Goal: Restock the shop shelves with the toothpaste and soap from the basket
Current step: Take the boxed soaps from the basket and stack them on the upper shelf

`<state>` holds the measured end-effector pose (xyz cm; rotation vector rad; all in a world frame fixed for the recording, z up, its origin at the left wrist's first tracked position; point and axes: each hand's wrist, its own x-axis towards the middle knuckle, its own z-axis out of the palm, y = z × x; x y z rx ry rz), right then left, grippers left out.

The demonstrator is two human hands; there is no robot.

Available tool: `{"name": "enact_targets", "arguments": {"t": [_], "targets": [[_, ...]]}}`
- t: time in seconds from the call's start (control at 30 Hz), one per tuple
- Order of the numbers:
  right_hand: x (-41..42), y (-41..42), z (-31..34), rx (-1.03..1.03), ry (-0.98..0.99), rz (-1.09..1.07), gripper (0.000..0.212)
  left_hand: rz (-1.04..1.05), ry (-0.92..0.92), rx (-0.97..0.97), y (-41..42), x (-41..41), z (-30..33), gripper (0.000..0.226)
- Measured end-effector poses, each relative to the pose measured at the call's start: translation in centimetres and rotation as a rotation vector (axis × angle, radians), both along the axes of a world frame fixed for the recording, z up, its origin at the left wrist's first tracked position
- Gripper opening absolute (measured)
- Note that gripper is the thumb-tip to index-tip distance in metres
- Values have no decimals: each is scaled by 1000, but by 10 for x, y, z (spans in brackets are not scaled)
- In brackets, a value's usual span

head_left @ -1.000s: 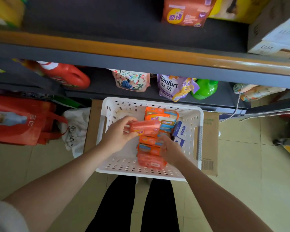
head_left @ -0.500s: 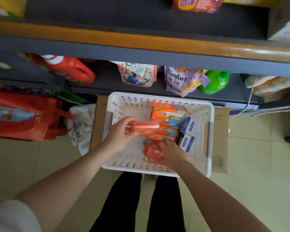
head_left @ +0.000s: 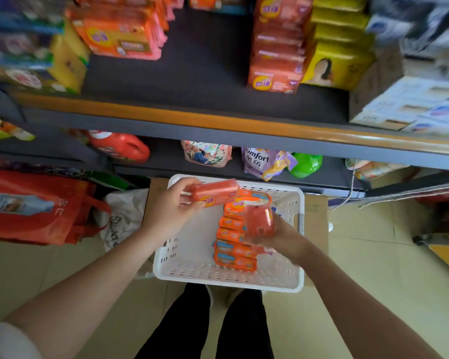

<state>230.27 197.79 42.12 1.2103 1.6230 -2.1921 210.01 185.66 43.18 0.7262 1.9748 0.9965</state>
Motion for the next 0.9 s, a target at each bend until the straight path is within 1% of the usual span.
{"name": "enact_targets", "arguments": {"t": [0.07, 0.13, 0.2, 0.27, 0.33, 0.4, 0.47, 0.53, 0.6, 0.67, 0.73, 0.8, 0.83, 0.9], "targets": [[-2, 8, 27, -173, 45, -178, 33, -19, 21, 33, 8, 0, 21, 47], [-7, 19, 54, -365, 80, -337, 33, -60, 40, 55, 18, 0, 42, 41], [-12, 30, 78, -416, 119, -451, 37, -96, 81, 91, 31, -2, 64, 40], [-16, 40, 97, -395, 201, -489, 41, -98, 87, 157, 45, -4, 86, 38], [-20, 47, 112, -307, 261, -501, 42, -88, 81, 225, 59, -6, 107, 37], [-24, 56, 119, -126, 260, -540, 40, -74, 100, 300, 75, -8, 120, 38], [-30, 65, 125, 214, 148, -501, 38, -52, 166, 334, 92, -11, 127, 38], [-35, 73, 132, 540, 30, -431, 38, -42, 239, 325, 112, -13, 129, 40], [-38, 80, 136, 745, -48, -351, 44, -77, 342, 280, 133, -19, 121, 41], [-39, 87, 137, 838, -79, -221, 49, -118, 467, 197, 150, -25, 109, 41], [-41, 94, 133, 862, -57, -105, 47, -122, 501, 125, 161, -30, 98, 41], [-44, 101, 129, 834, -5, -41, 40, -142, 526, 122, 168, -32, 88, 40], [-46, 104, 126, 840, 9, -10, 40, -166, 563, 131, 171, -33, 84, 40], [-51, 110, 122, 950, -6, 61, 46, -198, 613, 143, 175, -34, 79, 40]]}}
